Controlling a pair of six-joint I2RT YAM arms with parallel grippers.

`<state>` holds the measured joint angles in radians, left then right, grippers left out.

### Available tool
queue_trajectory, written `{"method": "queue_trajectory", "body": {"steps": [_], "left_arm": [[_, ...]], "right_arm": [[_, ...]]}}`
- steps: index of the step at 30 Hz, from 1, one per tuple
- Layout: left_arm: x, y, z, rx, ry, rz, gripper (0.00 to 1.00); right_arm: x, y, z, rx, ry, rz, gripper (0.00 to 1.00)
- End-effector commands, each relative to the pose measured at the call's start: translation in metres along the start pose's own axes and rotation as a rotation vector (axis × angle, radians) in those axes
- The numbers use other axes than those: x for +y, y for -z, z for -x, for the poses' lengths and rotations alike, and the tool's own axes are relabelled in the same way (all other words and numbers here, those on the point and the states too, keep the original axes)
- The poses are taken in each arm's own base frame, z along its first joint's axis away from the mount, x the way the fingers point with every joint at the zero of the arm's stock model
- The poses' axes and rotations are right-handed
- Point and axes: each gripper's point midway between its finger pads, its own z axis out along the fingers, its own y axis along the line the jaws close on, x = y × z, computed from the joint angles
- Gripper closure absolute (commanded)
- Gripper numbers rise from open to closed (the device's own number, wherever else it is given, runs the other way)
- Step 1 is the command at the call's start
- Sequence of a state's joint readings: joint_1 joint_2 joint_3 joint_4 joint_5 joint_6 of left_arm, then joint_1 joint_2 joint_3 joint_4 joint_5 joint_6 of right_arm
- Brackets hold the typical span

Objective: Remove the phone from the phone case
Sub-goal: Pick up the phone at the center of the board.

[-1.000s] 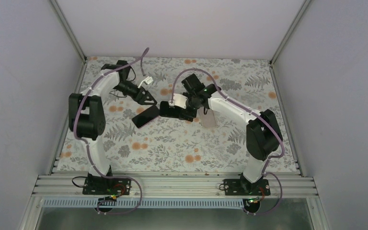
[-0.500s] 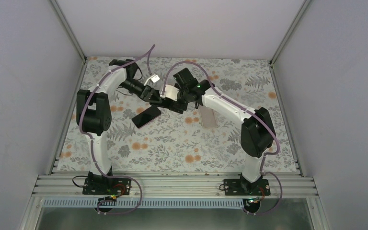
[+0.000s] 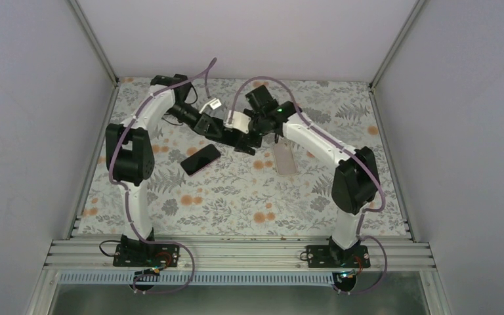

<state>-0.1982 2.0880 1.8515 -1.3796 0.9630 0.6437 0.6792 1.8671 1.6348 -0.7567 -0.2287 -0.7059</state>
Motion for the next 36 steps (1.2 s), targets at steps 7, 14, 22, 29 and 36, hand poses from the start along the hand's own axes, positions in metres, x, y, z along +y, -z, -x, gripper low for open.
{"method": "queue_trajectory", "body": {"steps": [7,14,22,29,36], "left_arm": [[-0.105,0.028,0.023,-0.042,-0.599,0.105,0.98],[-0.137,0.031,0.015,-0.042,-0.706,0.110,0.98],[-0.116,0.021,0.008,-0.002,-0.676,0.186,0.98],[-0.129,0.016,0.015,-0.005,-0.717,0.165,0.98],[-0.145,-0.018,0.002,0.093,-0.751,0.142,0.98]], "right_arm": [[0.008,0.087,-0.026,-0.203,-0.068,0.227,0.00],[-0.001,0.098,-0.027,-0.299,-0.080,0.322,0.00],[0.026,0.116,-0.027,-0.334,-0.013,0.433,0.00],[0.034,0.106,-0.036,-0.324,-0.026,0.467,0.00],[0.019,0.101,-0.023,-0.367,-0.015,0.471,0.00]]}}
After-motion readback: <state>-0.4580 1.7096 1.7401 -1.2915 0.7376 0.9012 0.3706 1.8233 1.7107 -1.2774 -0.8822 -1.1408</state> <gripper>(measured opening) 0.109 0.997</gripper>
